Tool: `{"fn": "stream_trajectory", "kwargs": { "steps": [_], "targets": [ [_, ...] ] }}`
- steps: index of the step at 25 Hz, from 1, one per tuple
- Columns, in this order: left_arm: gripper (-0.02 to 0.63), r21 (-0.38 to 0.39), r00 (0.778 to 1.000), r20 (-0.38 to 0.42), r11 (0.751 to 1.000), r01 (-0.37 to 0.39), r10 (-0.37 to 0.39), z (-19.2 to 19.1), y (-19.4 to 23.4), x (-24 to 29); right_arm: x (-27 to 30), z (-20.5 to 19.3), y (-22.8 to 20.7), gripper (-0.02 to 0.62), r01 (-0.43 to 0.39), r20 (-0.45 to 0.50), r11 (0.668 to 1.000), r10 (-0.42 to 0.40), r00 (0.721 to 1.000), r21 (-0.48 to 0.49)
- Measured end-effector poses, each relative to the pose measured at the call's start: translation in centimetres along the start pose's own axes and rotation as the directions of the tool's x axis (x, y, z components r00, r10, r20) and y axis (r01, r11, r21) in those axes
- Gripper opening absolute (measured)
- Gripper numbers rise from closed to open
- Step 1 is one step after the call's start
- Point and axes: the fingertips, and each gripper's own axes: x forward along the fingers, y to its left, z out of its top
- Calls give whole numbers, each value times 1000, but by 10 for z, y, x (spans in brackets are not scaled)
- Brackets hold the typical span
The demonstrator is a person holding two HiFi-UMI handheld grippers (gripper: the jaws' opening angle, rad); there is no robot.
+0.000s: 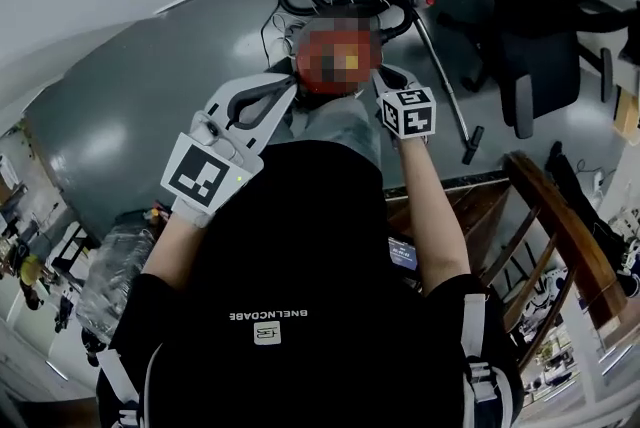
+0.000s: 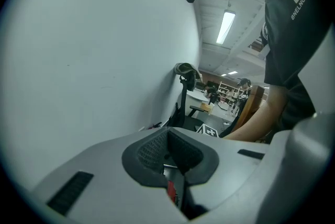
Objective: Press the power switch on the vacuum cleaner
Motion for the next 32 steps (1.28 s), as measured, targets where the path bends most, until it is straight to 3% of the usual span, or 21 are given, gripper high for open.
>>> {"fn": "stream_trajectory", "kwargs": {
  "steps": [14,32],
  "targets": [
    [14,-108,988,-73,984,-143,135,-76,35,-8,135,-54,-44,38,3,-173,999,-9,985,-36],
    [14,-202,971,-186,961,-188,151,-167,69,-7,241,-117,-85,38,73,-316,997,-82,945,-40]
  ]
}}
